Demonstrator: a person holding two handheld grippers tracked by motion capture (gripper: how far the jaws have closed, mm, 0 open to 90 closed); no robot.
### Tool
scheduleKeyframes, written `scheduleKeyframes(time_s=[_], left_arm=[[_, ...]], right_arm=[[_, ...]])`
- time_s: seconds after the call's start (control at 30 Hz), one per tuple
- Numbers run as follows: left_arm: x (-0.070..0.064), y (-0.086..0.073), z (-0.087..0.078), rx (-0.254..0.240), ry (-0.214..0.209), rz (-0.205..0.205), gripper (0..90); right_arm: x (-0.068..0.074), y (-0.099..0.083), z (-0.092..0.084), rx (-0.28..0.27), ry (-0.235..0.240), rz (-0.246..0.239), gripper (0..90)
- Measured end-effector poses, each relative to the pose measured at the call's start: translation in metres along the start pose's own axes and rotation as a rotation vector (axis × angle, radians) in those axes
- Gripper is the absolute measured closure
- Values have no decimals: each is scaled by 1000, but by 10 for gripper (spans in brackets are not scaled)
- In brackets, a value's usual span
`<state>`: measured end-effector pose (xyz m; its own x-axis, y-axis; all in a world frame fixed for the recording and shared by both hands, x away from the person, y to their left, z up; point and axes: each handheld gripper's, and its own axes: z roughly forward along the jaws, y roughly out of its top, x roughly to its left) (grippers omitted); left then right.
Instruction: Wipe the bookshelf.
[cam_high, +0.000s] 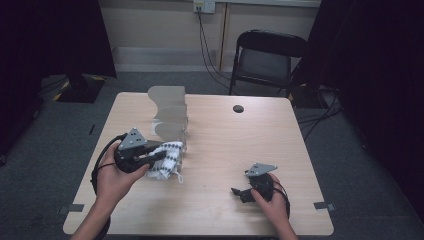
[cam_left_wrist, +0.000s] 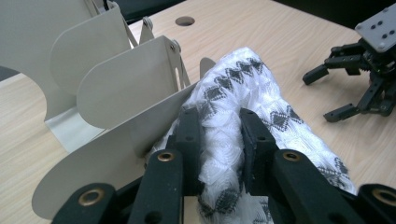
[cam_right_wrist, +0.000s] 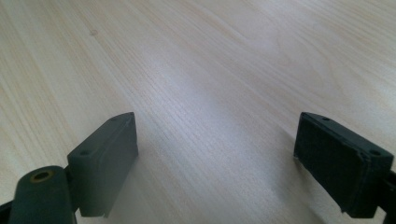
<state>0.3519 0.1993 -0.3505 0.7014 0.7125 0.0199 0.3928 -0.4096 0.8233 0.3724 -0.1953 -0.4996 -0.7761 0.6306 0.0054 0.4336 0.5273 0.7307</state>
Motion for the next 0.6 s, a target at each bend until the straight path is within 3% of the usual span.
scheduleKeyframes(time_s=[0.3,0.6], left_arm=[[4,-35,30,56,-10,-59,725],[9,-67,52,106,10,-73,724]], right_arm=[[0,0,0,0,0,0,126],[0,0,0,0,0,0,126]])
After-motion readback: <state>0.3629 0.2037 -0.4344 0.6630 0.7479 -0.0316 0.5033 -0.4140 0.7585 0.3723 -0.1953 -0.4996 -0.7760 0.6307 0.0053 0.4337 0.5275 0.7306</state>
